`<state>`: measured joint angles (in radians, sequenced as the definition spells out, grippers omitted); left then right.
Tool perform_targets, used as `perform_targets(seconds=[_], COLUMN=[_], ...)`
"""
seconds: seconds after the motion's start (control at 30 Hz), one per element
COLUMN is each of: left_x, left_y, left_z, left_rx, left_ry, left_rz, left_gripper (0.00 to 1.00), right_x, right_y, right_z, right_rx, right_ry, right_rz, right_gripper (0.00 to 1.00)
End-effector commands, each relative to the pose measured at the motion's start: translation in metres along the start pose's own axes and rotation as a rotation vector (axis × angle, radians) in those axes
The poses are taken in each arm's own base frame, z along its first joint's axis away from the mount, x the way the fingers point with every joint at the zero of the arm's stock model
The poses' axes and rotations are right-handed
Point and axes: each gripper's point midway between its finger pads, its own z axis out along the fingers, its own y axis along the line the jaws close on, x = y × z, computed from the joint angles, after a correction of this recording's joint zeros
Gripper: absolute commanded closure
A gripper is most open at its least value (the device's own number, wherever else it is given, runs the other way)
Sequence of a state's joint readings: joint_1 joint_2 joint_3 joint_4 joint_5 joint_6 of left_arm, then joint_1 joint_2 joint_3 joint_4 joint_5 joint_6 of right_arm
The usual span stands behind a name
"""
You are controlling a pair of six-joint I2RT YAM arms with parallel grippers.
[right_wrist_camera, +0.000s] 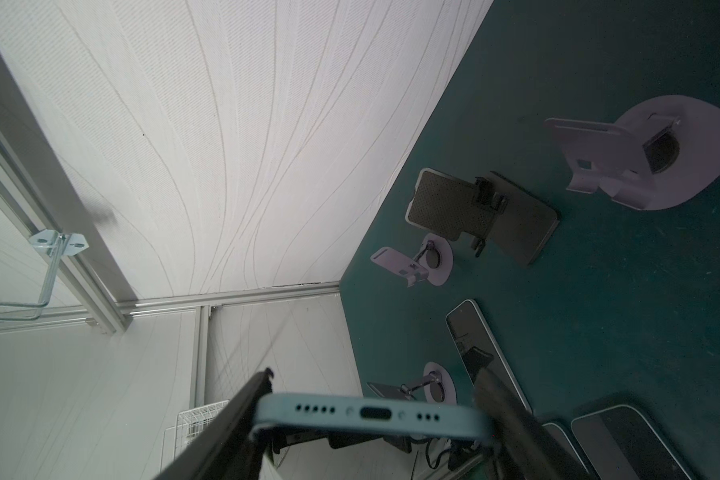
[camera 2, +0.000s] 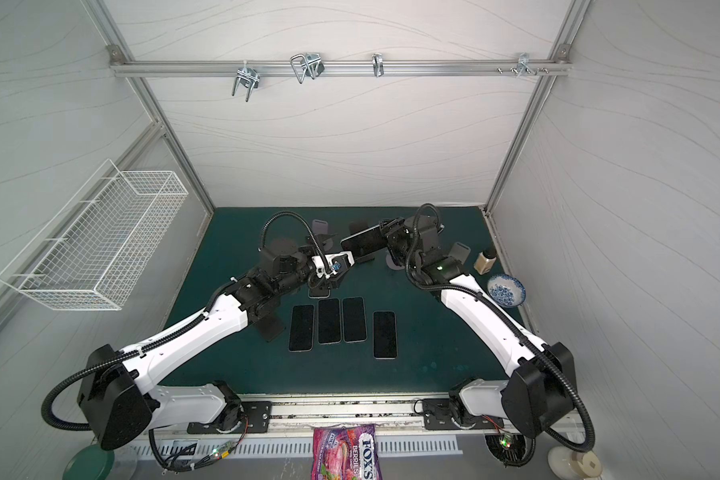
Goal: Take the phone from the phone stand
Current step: 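Carry the teal-edged phone toward the table center while the left gripper reaches to it, then close the left gripper on the teal-edged phone held by the right gripper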
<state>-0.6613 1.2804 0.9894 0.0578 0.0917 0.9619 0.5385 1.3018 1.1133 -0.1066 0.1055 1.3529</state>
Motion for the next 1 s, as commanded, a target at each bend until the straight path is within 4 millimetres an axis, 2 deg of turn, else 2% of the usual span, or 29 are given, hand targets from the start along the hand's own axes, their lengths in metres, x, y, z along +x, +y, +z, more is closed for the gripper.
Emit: perform_targets(seconds=[0.0, 0.27, 0.57, 0.97], left_x=[-0.013, -0.014, -0.016, -0.015], left_y=[0.022, 0.019, 0.012, 0.021], left_z=[0.003, 0.01, 0.013, 0.026], left_rx=[-0.059, -0.047, -0.042, -0.125], left_ry=[0.003, 0.035, 0.06, 0.106], left_rz=[0.026, 0.035, 0.05, 0.076], left_gripper=[0.01, 0.01, 0.01, 0.01], right_x=[-0.005, 0.003, 0.002, 0.007], right_y=[0.035, 0.038, 0.035, 0.035], right_z=[-0.018, -0.029, -0.037, -0.039], right_rx=[-0.09, -0.08, -0.069, -0.084], right_ry=[-0.044, -0.089, -0.133, -0.127], right_rz=[0.012, 0.027, 0.067, 0.121], right_gripper=[1.0, 1.0, 1.0, 1.0])
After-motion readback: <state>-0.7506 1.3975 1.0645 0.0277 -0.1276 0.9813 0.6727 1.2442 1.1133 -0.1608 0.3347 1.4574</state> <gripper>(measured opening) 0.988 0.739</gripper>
